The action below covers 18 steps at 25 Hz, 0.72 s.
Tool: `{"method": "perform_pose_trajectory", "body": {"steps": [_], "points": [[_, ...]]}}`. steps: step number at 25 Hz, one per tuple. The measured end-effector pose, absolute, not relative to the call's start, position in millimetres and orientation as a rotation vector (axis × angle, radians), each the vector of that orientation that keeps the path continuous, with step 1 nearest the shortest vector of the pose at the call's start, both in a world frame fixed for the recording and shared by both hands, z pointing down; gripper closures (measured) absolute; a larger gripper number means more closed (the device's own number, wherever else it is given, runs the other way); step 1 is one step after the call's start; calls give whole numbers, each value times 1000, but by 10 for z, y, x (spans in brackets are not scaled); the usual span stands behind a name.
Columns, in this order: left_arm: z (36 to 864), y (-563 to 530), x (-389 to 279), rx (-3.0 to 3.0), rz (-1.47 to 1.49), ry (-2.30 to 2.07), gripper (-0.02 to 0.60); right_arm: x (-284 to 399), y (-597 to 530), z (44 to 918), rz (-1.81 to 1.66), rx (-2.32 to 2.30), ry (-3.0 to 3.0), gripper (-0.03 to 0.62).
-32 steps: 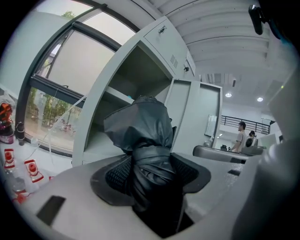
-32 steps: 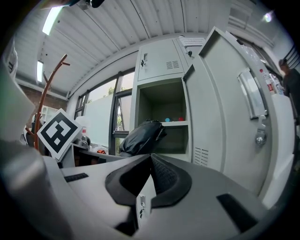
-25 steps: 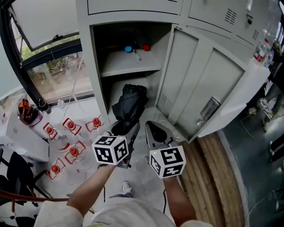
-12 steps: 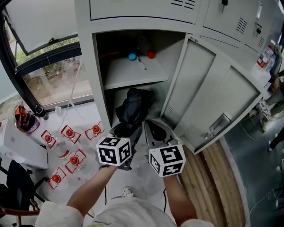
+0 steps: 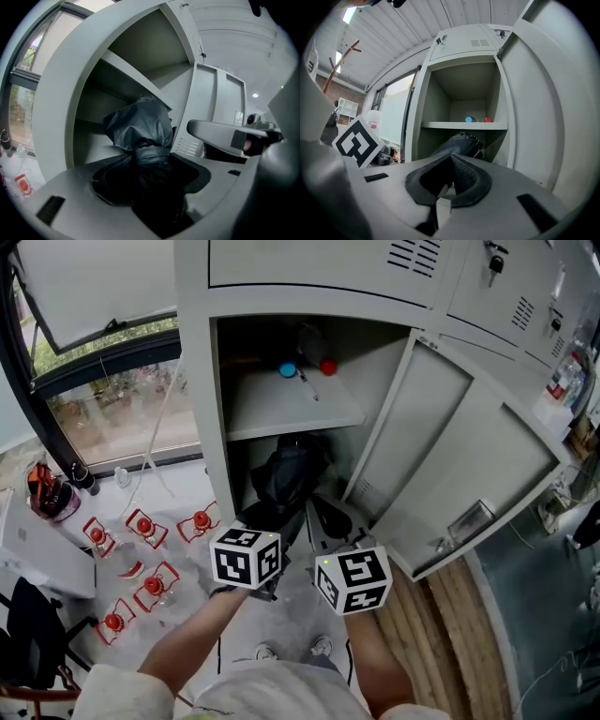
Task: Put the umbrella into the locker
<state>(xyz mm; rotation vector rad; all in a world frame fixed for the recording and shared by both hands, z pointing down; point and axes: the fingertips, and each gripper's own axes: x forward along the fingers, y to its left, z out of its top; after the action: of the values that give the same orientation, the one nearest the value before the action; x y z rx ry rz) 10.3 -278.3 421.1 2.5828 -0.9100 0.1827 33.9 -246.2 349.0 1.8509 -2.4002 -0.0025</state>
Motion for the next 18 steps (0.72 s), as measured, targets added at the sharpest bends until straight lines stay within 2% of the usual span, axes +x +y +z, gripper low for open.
{"method": "perform_pose_trajectory", "body": {"steps": [18], "points": [[4118, -3266, 377, 2569, 249, -1098, 330, 590, -2827, 3423, -7, 1703, -2581, 591]]}}
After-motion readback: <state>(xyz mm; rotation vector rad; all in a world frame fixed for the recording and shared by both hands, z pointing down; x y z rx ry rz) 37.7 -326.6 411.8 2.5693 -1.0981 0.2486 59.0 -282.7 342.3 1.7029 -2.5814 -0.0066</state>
